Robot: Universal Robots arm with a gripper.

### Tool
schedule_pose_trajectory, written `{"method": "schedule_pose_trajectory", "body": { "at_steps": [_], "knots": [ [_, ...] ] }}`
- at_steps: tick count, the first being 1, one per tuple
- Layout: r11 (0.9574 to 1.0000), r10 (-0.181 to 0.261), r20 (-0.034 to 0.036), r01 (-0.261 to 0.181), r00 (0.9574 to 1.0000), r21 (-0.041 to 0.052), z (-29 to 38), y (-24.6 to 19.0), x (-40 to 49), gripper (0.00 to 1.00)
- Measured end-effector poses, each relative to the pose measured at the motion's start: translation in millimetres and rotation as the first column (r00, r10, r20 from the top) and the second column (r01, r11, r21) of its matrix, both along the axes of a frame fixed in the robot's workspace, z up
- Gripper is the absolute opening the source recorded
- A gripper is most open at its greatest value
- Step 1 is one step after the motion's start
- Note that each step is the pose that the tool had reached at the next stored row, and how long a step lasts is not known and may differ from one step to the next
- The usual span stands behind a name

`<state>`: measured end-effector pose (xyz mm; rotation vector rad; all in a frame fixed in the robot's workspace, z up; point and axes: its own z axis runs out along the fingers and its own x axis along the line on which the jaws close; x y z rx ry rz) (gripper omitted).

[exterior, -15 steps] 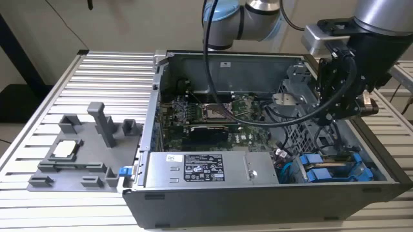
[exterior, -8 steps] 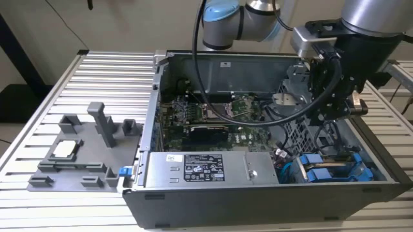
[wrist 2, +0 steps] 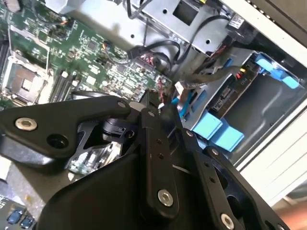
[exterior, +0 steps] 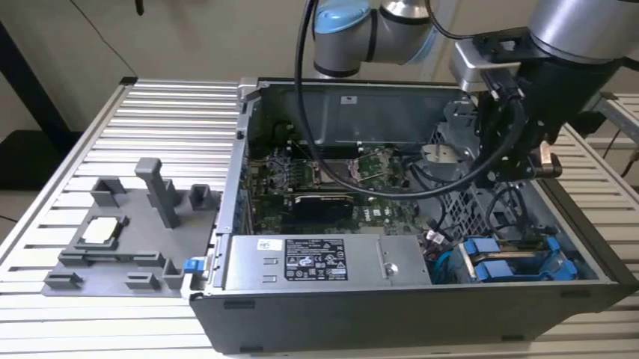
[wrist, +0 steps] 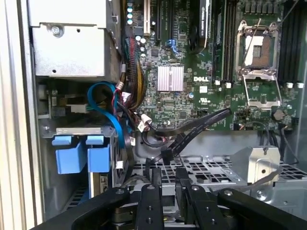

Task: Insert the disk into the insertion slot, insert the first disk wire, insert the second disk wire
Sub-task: 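Insert the first disk wire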

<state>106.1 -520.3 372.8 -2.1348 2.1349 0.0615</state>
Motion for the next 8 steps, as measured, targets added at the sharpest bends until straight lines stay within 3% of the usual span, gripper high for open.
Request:
{"method": "schedule_pose_trajectory", "body": {
  "at_steps": [4,8],
  "knots": [
    [1.0000,0.004,-0.0022,-0.004,1.0000,0.0006,-0.2,-6.7,0.0,0.27],
    [0.9993,0.038,-0.0041,-0.038,0.9993,0.0005,-1.7,-8.0,-0.7,0.27]
  ]
}}
